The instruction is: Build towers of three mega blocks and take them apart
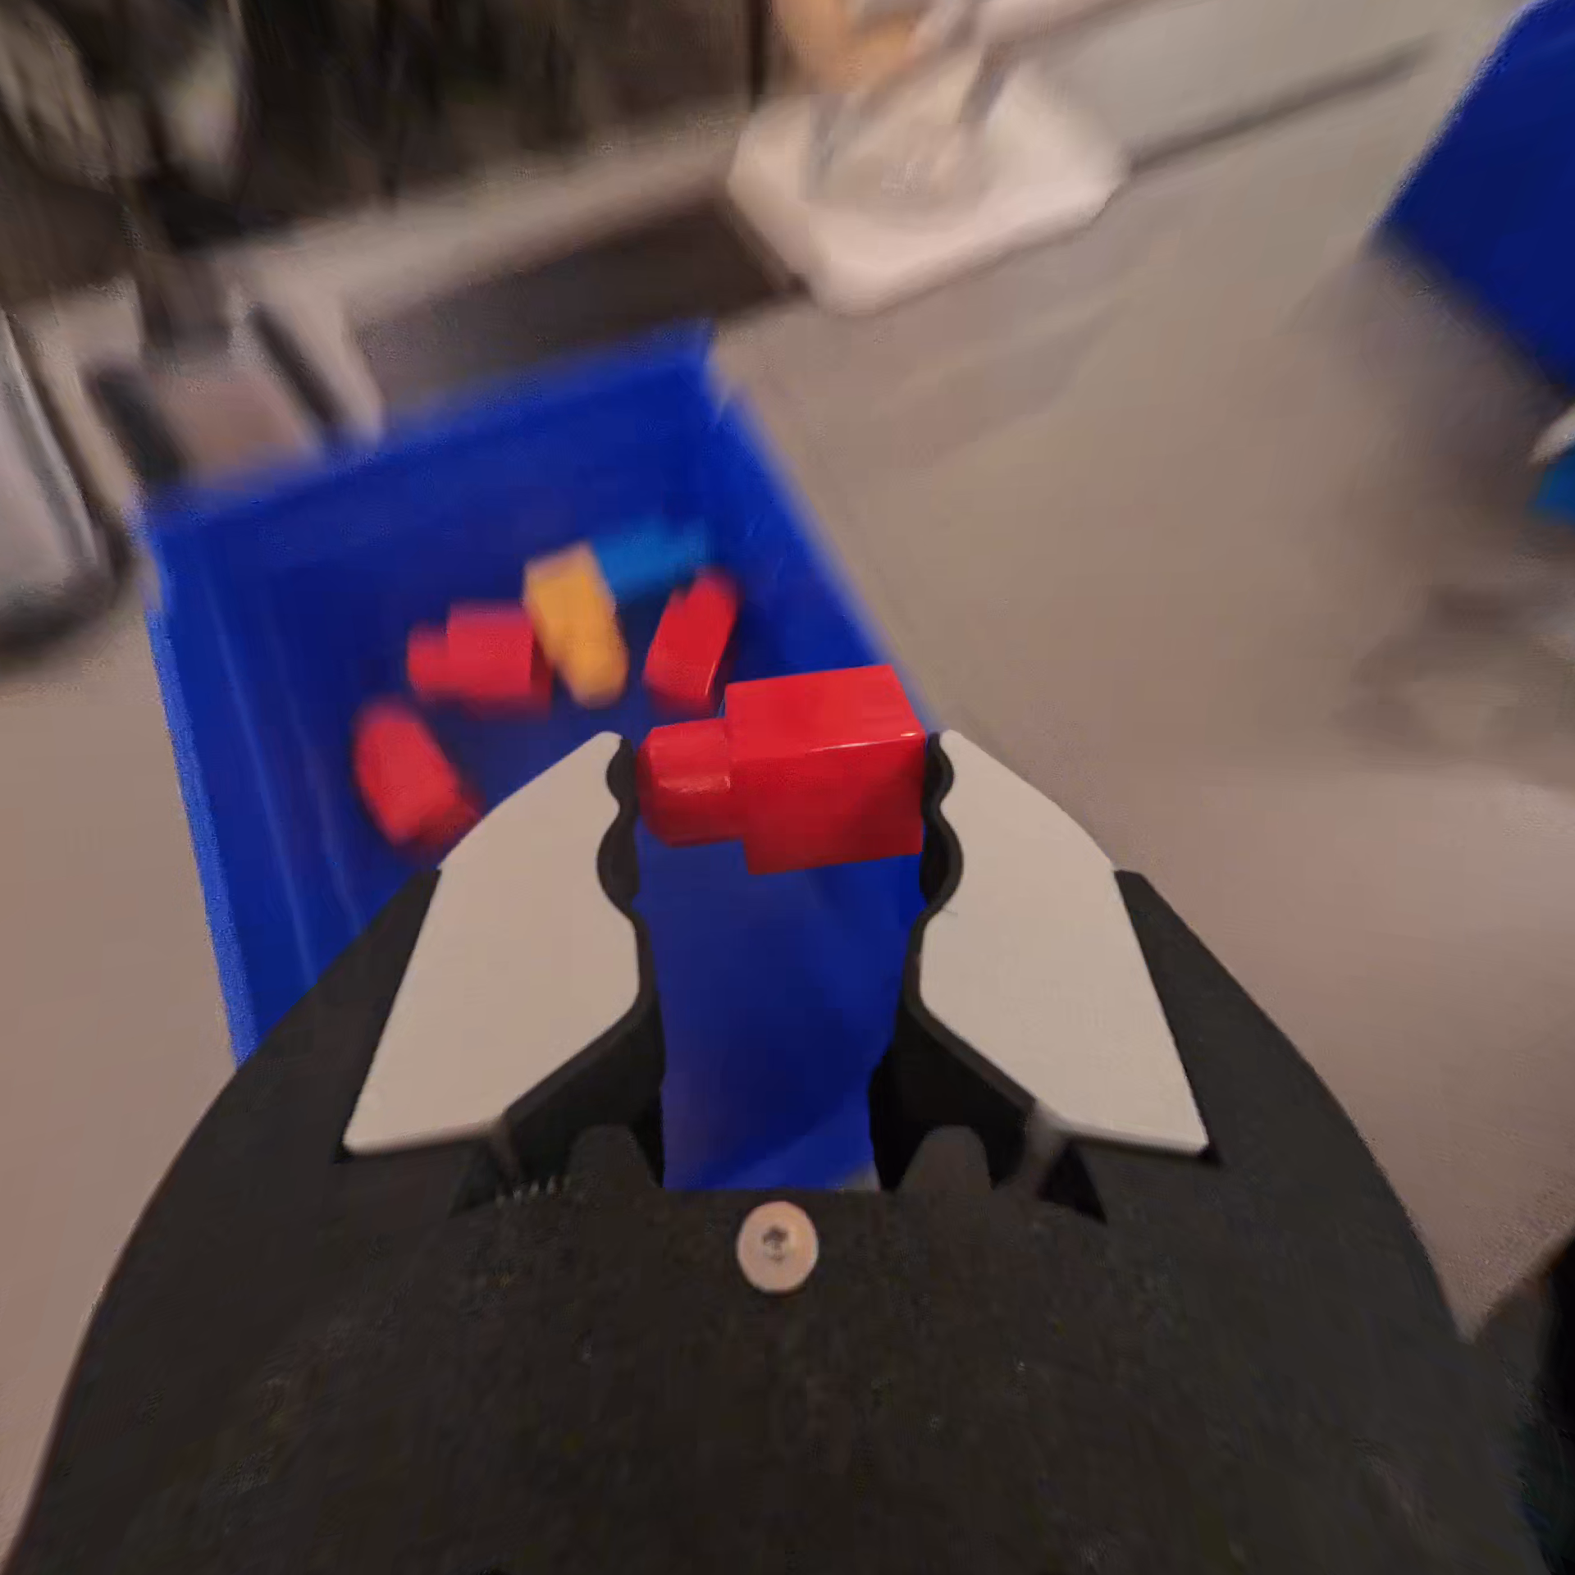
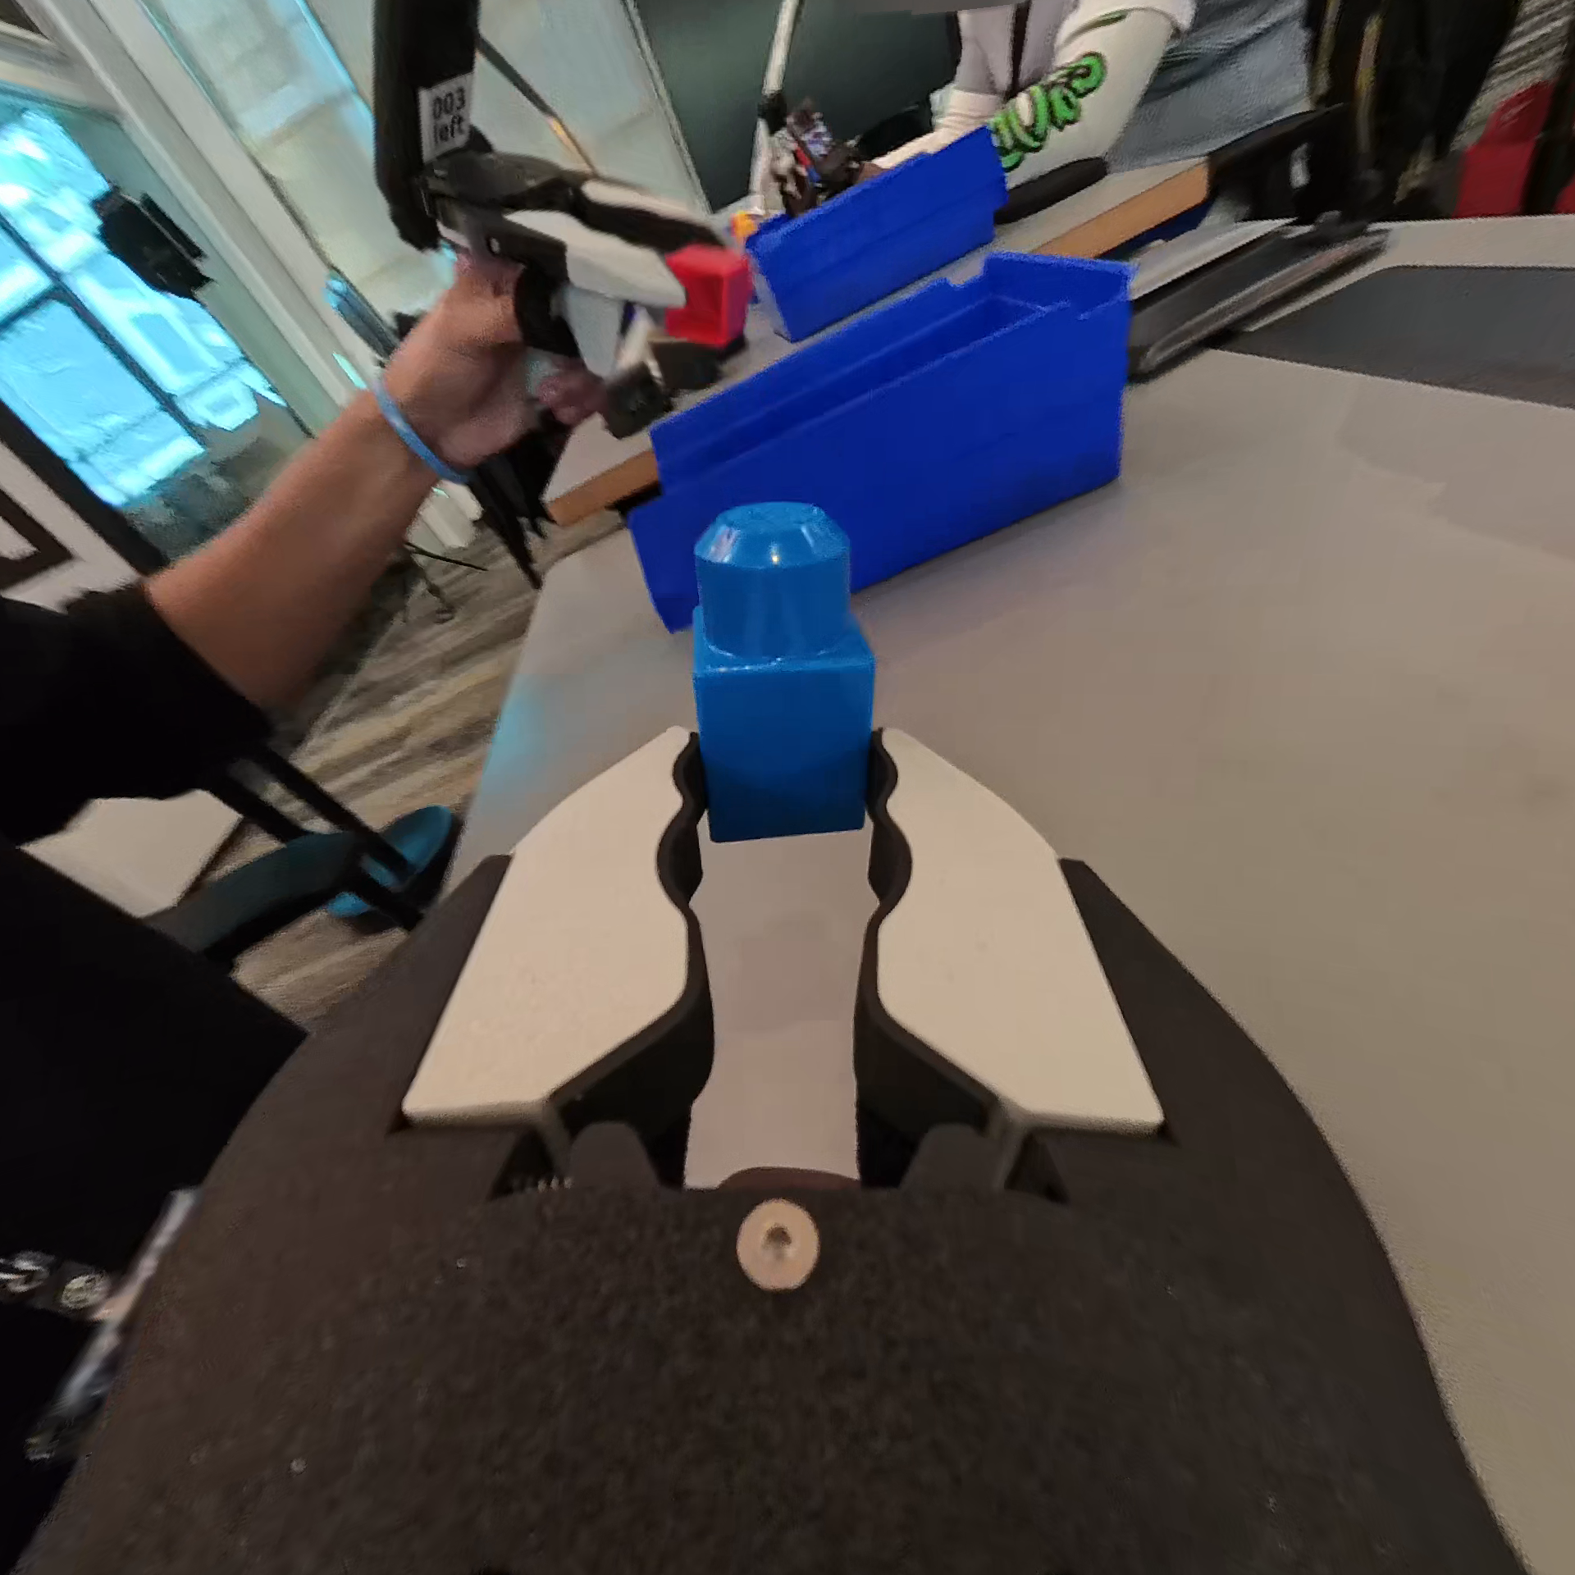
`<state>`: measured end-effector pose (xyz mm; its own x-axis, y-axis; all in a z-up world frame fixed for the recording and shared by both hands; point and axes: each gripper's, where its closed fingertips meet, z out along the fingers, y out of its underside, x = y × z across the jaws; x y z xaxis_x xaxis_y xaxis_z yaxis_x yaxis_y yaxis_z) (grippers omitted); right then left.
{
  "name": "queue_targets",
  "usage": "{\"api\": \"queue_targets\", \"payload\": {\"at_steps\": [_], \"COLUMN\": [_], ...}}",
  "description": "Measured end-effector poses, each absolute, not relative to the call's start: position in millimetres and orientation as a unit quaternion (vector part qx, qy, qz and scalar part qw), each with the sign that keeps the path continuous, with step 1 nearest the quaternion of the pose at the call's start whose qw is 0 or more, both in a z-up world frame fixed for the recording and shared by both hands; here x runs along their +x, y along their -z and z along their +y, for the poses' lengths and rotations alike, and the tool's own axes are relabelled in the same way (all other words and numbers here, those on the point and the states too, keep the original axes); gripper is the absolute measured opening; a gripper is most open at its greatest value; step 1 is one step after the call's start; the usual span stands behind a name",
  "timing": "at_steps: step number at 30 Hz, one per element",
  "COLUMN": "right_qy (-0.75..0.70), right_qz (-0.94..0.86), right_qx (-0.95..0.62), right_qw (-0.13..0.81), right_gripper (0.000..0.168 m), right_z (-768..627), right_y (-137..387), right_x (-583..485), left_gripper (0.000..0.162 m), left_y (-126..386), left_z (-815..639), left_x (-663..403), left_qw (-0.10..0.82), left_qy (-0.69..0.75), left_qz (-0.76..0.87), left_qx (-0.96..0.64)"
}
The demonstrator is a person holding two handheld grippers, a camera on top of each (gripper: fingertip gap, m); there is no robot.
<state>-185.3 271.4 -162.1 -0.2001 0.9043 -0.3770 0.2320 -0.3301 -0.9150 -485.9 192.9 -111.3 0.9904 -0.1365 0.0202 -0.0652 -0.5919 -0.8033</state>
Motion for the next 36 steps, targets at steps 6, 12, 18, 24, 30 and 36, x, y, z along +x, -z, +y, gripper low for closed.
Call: {"api": "queue_targets", "payload": {"at_steps": [6,12,18,24,30,36], "right_qy": [-0.671,-0.672,-0.66,-0.659,-0.657,-0.672], "right_qz": [-0.501,-0.542,-0.544,-0.546,-0.544,-0.532], "right_qx": [-0.519,-0.482,-0.491,-0.488,-0.49,-0.484], "right_qw": [0.173,0.147,0.166,0.171,0.179,0.18], "right_gripper": [0.036,0.036,0.036,0.036,0.036,0.035], "right_z": [253,238,250,251,253,254], "right_y": [122,92,87,89,91,89], "right_x": [-216,-219,-202,-196,-195,-195], "left_gripper": [0.064,0.064,0.063,0.064,0.064,0.064], "left_y": [13,18,19,23,26,21], "left_z": [251,286,288,289,286,283], "left_x": [-345,-245,-219,-210,-211,-206], "left_qw": [0.653,0.641,0.625,0.608,0.591,0.591], "left_qy": [0.066,0.034,0.065,0.079,0.081,0.1], "left_qz": [0.331,0.532,0.599,0.621,0.631,0.623], "left_qx": [-0.678,-0.552,-0.496,-0.487,-0.495,-0.503]}}
